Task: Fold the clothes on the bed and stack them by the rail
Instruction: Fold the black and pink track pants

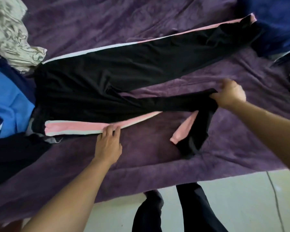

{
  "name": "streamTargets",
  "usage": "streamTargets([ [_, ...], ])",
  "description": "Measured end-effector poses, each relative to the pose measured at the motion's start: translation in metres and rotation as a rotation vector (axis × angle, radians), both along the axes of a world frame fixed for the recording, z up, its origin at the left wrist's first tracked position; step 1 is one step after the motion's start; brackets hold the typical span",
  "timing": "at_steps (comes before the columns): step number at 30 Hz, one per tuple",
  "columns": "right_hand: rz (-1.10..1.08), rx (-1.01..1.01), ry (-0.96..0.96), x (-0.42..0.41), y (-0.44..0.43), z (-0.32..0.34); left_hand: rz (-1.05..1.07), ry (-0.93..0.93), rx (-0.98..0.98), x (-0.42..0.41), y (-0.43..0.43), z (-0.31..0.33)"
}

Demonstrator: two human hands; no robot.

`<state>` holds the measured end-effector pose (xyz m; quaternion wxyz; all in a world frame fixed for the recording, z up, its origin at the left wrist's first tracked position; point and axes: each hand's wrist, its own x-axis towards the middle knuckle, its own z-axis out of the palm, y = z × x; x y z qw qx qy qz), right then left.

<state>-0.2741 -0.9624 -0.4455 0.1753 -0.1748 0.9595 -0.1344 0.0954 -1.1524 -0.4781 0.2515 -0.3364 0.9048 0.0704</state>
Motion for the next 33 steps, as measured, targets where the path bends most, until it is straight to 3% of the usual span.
streamTargets([
  [2, 0.035, 0.093, 0.102, -0.003, -0.004, 0.015, -0.012, 0.019, -0.030, -0.004, -0.003, 0.005],
  [5, 0.360, 0.007, 0.360, 0.045, -0.001, 0.015, -0.059, 0.047, -0.058, -0.015, -0.001, 0.008],
  [7, 0.600, 0.068, 0.293, 0.093, 0.010, -0.002, -0.109, 0.067, -0.064, -0.026, 0.002, 0.005],
  [10, 0.857, 0.461, 0.131, 0.136, 0.038, -0.031, -0.154, 0.067, -0.077, -0.045, 0.006, -0.004],
  [12, 0.756, 0.440, 0.108, 0.127, 0.051, -0.037, -0.155, 0.067, -0.087, -0.056, 0.008, -0.012],
  [17, -0.033, -0.166, 0.050, 0.018, 0.051, -0.004, -0.112, 0.066, -0.080, -0.081, 0.015, -0.018],
  [21, -0.454, -0.234, -0.026, -0.093, 0.067, 0.027, -0.113, 0.102, -0.074, -0.114, 0.027, -0.010],
  [24, -0.427, -0.053, 0.041, -0.111, 0.076, 0.026, -0.140, 0.118, -0.067, -0.143, 0.034, -0.009],
  [29, 0.078, -0.005, 0.158, -0.090, 0.043, -0.013, -0.186, 0.049, -0.062, -0.176, 0.041, -0.023],
  [33, -0.283, -0.174, -0.028, -0.122, 0.011, -0.039, -0.154, 0.039, -0.084, -0.188, 0.034, -0.034],
])
